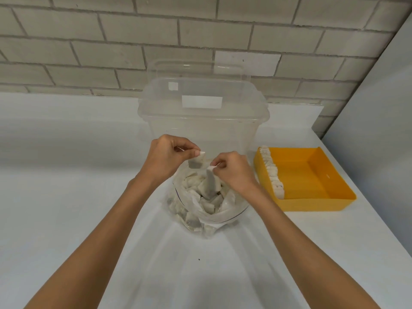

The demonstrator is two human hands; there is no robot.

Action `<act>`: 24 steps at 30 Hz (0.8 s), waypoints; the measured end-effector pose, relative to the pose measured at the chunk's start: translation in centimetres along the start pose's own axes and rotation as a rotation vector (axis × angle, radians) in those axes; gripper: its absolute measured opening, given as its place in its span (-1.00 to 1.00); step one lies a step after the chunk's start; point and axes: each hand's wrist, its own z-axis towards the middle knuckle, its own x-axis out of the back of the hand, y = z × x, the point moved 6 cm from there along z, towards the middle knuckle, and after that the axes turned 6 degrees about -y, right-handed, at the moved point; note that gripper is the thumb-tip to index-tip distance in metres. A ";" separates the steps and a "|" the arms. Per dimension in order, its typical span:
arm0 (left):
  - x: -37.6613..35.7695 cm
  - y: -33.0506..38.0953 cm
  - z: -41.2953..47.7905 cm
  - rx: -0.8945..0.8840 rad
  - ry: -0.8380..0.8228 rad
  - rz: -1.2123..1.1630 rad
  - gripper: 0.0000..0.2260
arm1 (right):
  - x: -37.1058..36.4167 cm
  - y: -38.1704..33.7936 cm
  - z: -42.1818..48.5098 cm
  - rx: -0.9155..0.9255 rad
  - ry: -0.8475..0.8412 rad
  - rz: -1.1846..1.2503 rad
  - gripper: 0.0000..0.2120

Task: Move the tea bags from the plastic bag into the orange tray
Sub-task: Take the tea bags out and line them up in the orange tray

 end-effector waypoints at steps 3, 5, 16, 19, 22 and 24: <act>-0.3 1.2 0.4 -0.019 -0.011 0.003 -0.94 | 2.8 0.2 -0.8 0.023 -0.022 0.282 -0.92; -0.8 2.2 0.6 -0.035 -0.018 0.002 -0.95 | 4.7 0.5 -1.6 0.021 -0.027 0.395 -0.93; -6.9 7.5 2.0 -0.084 -0.086 0.008 -0.96 | 15.3 7.2 -3.8 0.100 0.061 0.397 -0.90; -8.7 8.5 2.3 -0.090 -0.098 0.035 -0.96 | 16.2 10.0 -4.0 0.047 0.014 0.349 -0.90; -9.7 8.9 2.3 -0.089 -0.108 0.049 -0.97 | 14.8 12.0 -4.0 -0.021 -0.113 0.309 -0.87; -10.4 9.2 2.3 -0.092 -0.115 0.057 -0.97 | 13.4 13.1 -4.0 -0.057 -0.203 0.282 -0.86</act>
